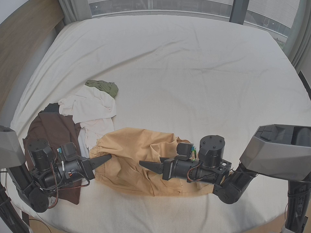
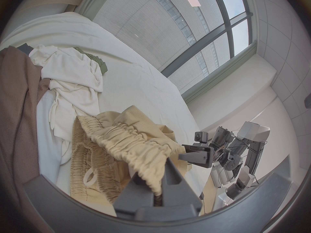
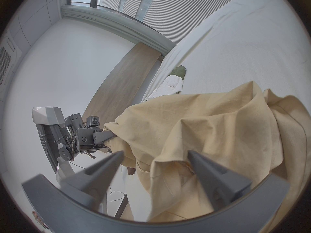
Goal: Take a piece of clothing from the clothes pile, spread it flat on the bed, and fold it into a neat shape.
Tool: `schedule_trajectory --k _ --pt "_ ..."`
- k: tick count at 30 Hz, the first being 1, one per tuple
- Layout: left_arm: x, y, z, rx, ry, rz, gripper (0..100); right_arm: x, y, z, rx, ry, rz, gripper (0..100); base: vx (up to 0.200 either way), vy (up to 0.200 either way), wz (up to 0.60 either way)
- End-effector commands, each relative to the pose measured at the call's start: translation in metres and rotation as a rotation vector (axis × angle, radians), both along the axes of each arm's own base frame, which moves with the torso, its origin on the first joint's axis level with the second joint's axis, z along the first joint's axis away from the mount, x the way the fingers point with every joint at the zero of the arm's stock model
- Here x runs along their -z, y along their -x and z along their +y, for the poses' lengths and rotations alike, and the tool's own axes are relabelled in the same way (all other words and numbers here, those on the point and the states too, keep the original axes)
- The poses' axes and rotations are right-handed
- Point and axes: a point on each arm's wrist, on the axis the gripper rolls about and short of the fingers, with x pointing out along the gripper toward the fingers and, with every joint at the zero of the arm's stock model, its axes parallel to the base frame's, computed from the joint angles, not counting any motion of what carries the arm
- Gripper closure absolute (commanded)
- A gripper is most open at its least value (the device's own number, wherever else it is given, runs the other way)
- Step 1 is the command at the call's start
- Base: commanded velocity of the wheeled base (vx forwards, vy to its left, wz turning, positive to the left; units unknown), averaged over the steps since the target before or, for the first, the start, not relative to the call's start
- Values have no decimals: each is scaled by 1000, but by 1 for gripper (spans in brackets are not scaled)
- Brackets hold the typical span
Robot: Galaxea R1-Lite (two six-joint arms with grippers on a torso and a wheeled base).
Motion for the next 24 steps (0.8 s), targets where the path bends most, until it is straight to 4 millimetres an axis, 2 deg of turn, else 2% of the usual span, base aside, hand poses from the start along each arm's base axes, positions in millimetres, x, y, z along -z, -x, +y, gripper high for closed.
schedule_trajectory --k 1,9,16,24 --pt "0 0 0 0 0 -1 100 3 1 0 -4 7 8 100 0 0 0" --pt "0 0 0 0 0 1 100 -2 10 8 -33 1 3 100 0 0 0" --pt "-1 -1 0 -1 1 -5 100 -2 8 4 -21 -7 3 100 0 0 0" --pt "-11 -2 4 -18 17 -45 100 -31 16 -11 -6 -53 -49 100 0 0 0"
